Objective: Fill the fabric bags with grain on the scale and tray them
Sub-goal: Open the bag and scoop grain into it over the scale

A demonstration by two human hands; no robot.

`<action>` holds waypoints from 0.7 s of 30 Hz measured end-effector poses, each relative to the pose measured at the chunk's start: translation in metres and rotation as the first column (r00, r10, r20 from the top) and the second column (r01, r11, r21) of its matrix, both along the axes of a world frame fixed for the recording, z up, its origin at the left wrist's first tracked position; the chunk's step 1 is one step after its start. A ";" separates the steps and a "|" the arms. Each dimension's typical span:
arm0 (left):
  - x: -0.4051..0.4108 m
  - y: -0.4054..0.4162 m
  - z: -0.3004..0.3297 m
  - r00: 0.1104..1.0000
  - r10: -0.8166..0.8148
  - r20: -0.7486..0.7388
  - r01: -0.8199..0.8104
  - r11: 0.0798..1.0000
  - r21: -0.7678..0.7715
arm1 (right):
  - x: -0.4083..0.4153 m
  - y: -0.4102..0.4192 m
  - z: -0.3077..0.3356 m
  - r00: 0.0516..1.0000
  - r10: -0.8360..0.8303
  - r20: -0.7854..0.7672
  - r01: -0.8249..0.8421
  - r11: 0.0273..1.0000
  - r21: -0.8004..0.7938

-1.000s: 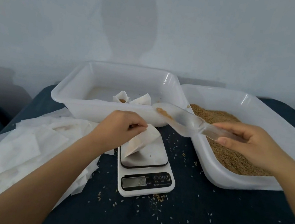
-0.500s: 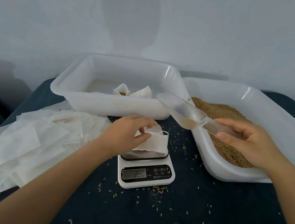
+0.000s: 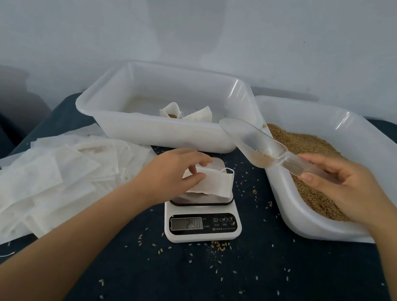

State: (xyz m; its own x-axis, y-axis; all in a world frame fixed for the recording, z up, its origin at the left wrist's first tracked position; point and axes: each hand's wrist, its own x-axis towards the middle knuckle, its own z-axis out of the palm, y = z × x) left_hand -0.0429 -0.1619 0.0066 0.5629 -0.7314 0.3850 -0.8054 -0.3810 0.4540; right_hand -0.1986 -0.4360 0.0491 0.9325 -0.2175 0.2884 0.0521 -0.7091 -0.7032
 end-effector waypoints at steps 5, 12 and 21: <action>0.000 0.000 -0.003 1.000 -0.014 0.009 0.014 1.000 -0.007 | 0.000 0.000 0.001 1.000 -0.025 -0.012 0.025 1.000 -0.002; -0.001 0.000 -0.001 1.000 -0.012 0.021 0.013 1.000 -0.024 | -0.001 -0.002 -0.001 0.999 -0.026 -0.028 0.026 1.000 0.001; -0.004 0.000 -0.001 1.000 -0.020 0.009 0.020 1.000 -0.011 | -0.001 -0.004 -0.001 0.999 -0.013 -0.034 0.014 0.999 0.030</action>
